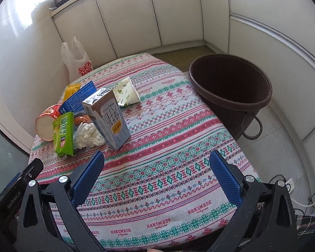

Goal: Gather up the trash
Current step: 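Reach the left tool toward the yellow snack bag and grasp it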

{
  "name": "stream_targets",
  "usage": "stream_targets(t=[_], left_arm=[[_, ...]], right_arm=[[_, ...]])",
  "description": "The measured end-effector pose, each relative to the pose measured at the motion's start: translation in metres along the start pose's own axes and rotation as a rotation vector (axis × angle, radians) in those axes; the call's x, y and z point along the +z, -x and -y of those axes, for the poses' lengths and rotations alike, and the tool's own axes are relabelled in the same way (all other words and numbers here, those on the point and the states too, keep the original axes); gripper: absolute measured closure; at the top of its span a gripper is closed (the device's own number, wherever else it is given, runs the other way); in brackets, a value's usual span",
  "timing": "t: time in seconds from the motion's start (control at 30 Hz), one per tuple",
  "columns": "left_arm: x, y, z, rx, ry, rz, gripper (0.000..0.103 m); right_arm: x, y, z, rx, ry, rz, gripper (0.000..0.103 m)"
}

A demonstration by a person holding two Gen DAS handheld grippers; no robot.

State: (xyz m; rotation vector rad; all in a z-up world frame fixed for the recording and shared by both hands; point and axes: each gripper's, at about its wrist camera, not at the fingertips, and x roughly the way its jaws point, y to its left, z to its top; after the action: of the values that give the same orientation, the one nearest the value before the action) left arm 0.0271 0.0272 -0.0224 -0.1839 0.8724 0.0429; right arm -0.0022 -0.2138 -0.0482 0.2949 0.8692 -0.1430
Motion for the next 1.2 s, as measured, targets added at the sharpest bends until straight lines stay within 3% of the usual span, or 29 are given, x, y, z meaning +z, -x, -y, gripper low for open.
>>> stream_targets(t=[0.17, 0.3, 0.43, 0.53, 0.63, 0.73, 0.8, 0.9, 1.07, 1.2], left_arm=[[0.012, -0.024, -0.021, -0.021, 0.111, -0.116, 0.008], [0.028, -0.038, -0.035, -0.001, 0.174, -0.155, 0.008], [0.054, -0.042, -0.043, 0.0, 0.2, -0.137, 0.008], [0.091, -0.041, -0.05, -0.028, 0.233, -0.104, 0.008], [0.142, -0.032, -0.051, -0.074, 0.254, -0.013, 0.007], [0.185, -0.037, -0.036, -0.121, 0.154, 0.045, 0.007], [0.208, -0.066, -0.014, -0.085, 0.012, -0.081, 0.007], [0.222, -0.104, 0.006, 0.024, -0.094, -0.152, 0.007], [0.233, -0.17, 0.01, 0.092, -0.093, -0.274, 0.007], [0.236, -0.208, 0.015, 0.144, -0.124, -0.307, 0.007]], right_arm=[[0.014, -0.011, 0.001, 0.004, -0.035, -0.092, 0.007], [0.033, -0.017, 0.001, 0.016, -0.05, -0.152, 0.007], [0.065, -0.017, -0.001, 0.048, -0.059, -0.158, 0.007], [0.096, -0.012, -0.003, 0.075, -0.081, -0.111, 0.007], [0.121, -0.013, -0.003, 0.108, -0.105, -0.05, 0.007], [0.133, -0.024, 0.001, 0.111, -0.13, -0.025, 0.007], [0.132, -0.038, 0.002, 0.079, -0.132, -0.031, 0.007], [0.132, -0.059, 0.001, 0.052, -0.117, -0.075, 0.007], [0.135, -0.073, 0.001, 0.065, -0.127, -0.122, 0.007], [0.139, -0.075, 0.0, 0.072, -0.113, -0.129, 0.007]])
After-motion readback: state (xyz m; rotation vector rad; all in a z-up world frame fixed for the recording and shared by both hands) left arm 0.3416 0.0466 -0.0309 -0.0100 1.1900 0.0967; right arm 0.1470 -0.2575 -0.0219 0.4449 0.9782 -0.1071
